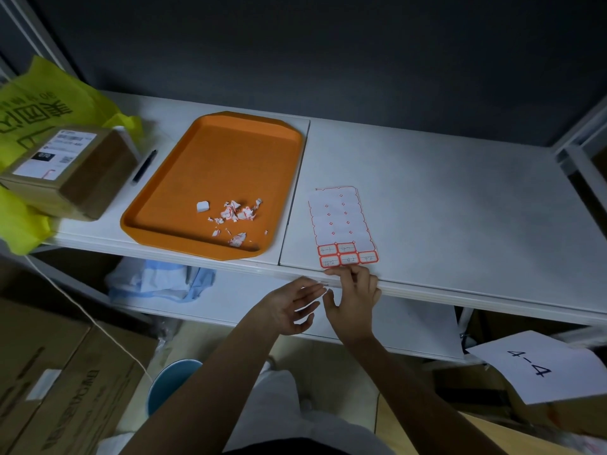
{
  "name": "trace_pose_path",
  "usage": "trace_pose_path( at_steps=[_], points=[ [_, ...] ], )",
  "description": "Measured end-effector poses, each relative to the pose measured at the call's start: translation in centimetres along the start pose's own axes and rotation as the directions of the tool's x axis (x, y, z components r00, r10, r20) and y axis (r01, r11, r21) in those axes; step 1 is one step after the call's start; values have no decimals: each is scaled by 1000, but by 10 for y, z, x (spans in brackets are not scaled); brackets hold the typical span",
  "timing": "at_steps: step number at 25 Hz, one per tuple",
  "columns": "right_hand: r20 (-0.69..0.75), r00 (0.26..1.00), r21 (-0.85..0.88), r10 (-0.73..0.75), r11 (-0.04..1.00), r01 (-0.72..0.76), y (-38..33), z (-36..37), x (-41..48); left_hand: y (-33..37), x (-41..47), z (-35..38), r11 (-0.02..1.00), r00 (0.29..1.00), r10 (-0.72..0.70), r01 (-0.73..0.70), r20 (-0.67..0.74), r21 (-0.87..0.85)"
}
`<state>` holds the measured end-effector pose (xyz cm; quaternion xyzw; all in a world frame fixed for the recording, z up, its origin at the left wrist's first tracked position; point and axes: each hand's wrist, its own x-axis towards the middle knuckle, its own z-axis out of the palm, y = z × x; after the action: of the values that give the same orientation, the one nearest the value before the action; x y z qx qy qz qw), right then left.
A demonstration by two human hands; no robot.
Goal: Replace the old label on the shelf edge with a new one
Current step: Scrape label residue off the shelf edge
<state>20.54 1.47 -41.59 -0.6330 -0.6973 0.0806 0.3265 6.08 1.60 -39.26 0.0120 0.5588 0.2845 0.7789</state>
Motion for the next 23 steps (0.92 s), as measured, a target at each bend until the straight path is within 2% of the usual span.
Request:
trace_pose_path(
  at_steps=[12,23],
  points=[
    [32,999,-8,0,1000,0,1,-2,0,-9,3,6,1000,994,28,-28,-110,-1],
    [8,1000,-3,-6,1000,6,3,0,0,-12,2,7,1000,993,-3,7,-122,28]
  ],
)
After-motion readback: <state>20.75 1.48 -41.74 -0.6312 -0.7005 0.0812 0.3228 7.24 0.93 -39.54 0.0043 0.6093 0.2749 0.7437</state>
